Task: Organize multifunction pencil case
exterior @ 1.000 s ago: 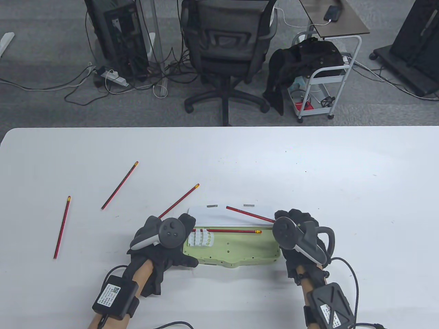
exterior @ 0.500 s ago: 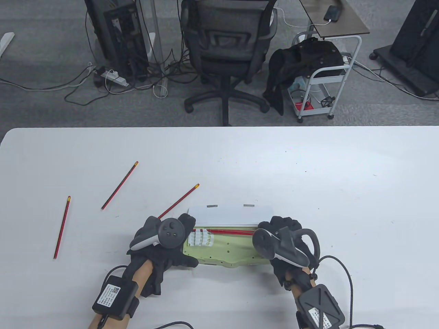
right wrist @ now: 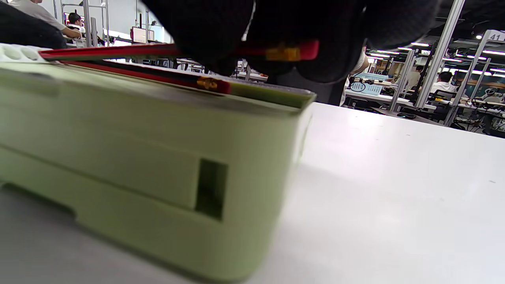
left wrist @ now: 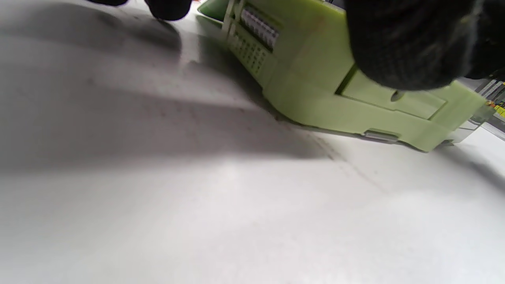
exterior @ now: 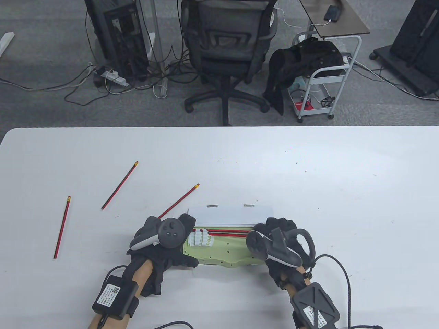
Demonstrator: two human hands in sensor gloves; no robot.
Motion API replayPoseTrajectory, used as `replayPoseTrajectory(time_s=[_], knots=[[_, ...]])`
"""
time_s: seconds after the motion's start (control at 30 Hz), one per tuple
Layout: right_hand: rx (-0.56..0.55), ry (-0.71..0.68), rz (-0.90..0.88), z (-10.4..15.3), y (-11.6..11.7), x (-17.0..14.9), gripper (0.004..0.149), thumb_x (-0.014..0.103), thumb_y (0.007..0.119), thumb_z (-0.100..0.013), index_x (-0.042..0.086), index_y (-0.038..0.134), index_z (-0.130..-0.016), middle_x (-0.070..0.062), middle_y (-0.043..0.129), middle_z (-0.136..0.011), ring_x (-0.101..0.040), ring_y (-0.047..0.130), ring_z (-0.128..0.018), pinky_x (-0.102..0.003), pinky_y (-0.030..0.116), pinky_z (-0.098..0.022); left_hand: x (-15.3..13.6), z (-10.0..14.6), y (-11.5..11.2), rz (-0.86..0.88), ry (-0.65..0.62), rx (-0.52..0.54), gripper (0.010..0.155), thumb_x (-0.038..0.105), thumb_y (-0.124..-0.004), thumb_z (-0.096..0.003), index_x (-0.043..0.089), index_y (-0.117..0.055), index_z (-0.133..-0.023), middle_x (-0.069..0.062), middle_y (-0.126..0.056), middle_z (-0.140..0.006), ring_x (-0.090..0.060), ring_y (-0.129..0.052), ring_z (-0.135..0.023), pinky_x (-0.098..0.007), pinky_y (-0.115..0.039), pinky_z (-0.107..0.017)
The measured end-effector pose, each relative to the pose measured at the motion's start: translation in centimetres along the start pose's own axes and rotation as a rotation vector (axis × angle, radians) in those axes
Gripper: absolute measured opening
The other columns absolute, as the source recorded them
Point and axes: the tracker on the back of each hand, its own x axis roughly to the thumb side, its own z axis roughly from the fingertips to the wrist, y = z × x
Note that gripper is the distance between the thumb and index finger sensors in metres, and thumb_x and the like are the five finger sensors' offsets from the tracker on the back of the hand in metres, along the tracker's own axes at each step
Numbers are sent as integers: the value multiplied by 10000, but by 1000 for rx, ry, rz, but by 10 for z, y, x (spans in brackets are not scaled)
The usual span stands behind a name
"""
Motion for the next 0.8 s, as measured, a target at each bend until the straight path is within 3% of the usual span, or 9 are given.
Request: replayPoseTrajectory(time_s=[0.4,0.8], knots=[[-121,-18,-46,0,1,0,405,259,825,-457,179,826,-854,-108,881,-816,-376,909,-729,-627,721,-637,1,0,-1,-7,6,-5,1140,619,-822,-377,136,-140,-1152,-184,-173,-1252,-540,-444,-1128,-762,-457,-715],[-146,19,-132,3,-3,-13,423,275,812,-480,157,807,-887,-126,875,-843,-387,909,-753,-624,727,-634,1,0,-1,-5,7,-5,1140,618,-822,-377,136,-138,-1152,-184,-171,-1252,-538,-443,-1129,-762,-456,-716]])
